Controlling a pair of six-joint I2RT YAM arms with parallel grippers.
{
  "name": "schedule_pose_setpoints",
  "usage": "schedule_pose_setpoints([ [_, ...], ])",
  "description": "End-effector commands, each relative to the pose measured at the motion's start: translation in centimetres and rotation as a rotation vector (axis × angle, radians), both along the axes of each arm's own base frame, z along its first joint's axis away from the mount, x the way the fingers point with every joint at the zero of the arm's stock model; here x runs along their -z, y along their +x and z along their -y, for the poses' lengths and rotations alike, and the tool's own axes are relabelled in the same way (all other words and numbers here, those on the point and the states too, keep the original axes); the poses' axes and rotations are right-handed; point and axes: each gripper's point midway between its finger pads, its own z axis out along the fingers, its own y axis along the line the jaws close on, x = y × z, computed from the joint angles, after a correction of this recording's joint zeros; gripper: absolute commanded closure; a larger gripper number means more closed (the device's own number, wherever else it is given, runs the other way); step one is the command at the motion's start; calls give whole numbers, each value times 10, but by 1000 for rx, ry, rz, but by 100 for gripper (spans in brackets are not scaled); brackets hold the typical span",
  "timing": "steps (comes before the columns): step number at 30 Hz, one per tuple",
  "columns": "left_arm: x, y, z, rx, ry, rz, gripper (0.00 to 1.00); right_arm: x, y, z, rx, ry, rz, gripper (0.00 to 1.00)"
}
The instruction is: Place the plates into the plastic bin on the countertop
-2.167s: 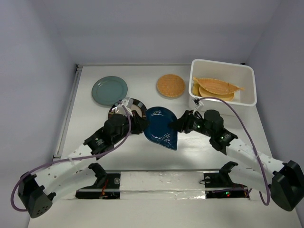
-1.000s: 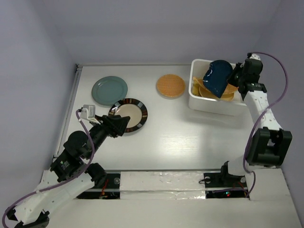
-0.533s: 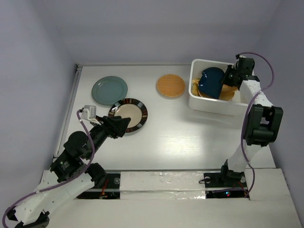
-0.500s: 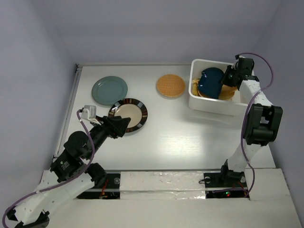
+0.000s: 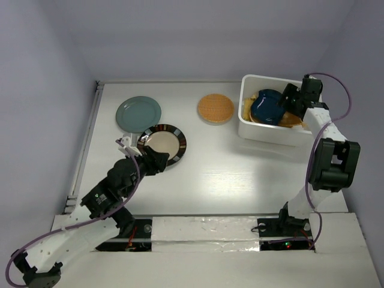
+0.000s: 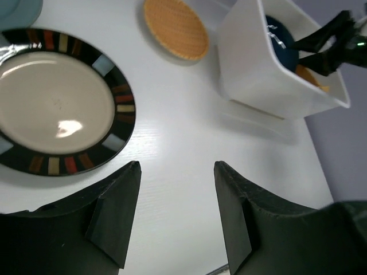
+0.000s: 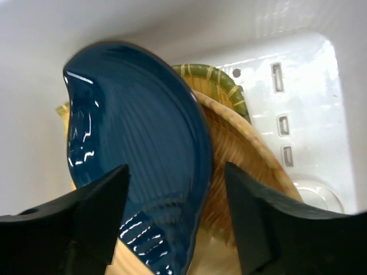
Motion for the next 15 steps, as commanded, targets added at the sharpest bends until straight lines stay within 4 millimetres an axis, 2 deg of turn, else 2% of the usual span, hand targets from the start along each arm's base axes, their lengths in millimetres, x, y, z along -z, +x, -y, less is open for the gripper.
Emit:
schedule_pose_setpoints([
  [1, 17, 8, -5, -79, -30, -45, 50, -64, 0, 15, 113, -25, 183, 26],
  [2, 21, 9, -6, -93, -29, -55, 51, -64, -6, 15, 126, -20, 189, 23],
  [3, 29, 10, -8, -107, -21, -69, 51, -84, -14, 17, 161, -21, 239, 22],
  [5, 37, 13, -14, -158, -30, -90, 54, -104, -25, 18, 190, -16, 303, 16],
  [6, 46, 13, -16, -177, -17, -109, 56, -103, -34, 16, 196, -6, 314, 14],
  [7, 49, 15, -19, -206, -33, -121, 60, -130, -47, 12, 196, 13, 387, 12],
  [8, 53, 16, -20, -217, -31, -129, 60, -142, -53, 10, 197, 26, 428, 12],
  [9, 64, 16, -20, -227, -12, -150, 60, -138, -62, 6, 193, 44, 438, 12],
  [10, 69, 17, -23, -247, -5, -159, 62, -162, -77, -8, 150, 89, 510, 12],
  [12, 87, 17, -27, -287, 20, -210, 67, -174, -90, -20, 110, 133, 576, 15],
  [13, 92, 18, -31, -314, 28, -221, 79, -163, -98, -37, 48, 183, 573, 33],
  [14, 97, 18, -33, -331, 31, -234, 86, -180, -111, -47, 15, 194, 642, 50],
  [15, 106, 18, -38, -363, 27, -253, 91, -180, -118, -59, -15, 215, 654, 65],
])
